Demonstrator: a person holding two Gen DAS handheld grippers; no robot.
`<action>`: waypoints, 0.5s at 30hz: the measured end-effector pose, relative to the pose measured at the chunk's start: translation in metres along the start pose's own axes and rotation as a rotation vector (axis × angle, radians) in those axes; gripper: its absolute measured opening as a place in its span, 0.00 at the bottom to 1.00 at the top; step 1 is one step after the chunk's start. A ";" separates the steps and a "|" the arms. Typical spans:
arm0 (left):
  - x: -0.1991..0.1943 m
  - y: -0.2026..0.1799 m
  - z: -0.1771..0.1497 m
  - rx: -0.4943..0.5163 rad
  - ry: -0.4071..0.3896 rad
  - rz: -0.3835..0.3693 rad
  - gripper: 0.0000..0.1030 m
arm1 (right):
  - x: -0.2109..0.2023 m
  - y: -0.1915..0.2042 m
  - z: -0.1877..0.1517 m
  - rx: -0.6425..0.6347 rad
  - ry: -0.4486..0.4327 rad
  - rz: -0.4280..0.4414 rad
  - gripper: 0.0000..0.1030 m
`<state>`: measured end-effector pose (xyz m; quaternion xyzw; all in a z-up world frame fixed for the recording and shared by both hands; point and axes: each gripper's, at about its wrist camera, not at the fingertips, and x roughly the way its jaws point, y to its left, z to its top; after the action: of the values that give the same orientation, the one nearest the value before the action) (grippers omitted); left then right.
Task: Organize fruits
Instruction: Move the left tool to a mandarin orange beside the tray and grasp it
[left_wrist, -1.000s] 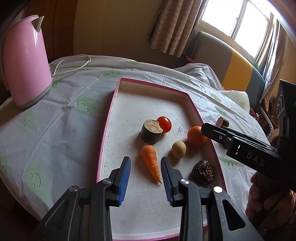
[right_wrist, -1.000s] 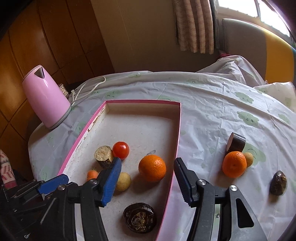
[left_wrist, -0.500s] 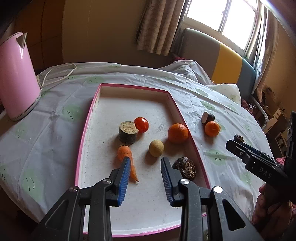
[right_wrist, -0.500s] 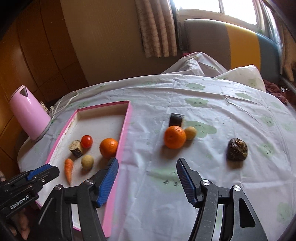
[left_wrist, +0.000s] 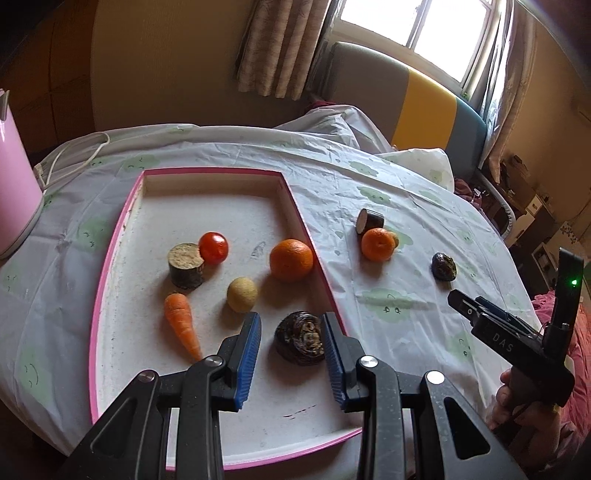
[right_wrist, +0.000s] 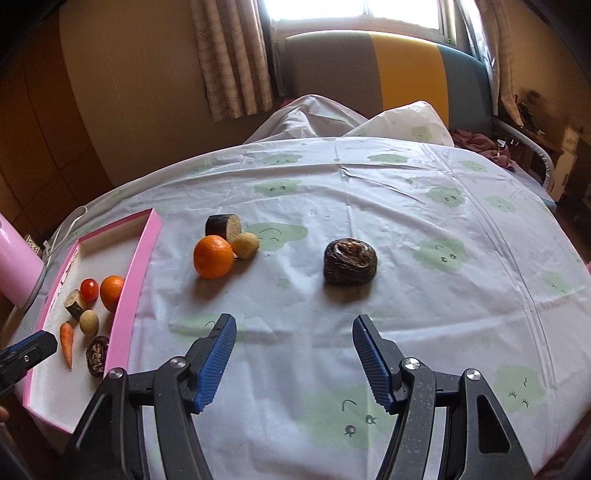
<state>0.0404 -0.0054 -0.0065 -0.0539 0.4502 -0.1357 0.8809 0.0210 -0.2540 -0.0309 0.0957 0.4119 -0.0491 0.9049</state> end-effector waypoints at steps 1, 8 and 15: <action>0.002 -0.006 0.001 0.021 0.006 -0.010 0.33 | 0.000 -0.003 -0.001 0.004 -0.002 -0.005 0.64; 0.021 -0.045 0.015 0.104 0.028 -0.056 0.32 | 0.000 -0.023 -0.004 0.042 -0.006 -0.032 0.64; 0.052 -0.072 0.035 0.142 0.082 -0.077 0.32 | 0.004 -0.045 -0.006 0.094 0.001 -0.057 0.65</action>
<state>0.0846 -0.0901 -0.0108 -0.0031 0.4727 -0.2033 0.8574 0.0113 -0.2969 -0.0434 0.1264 0.4120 -0.0939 0.8975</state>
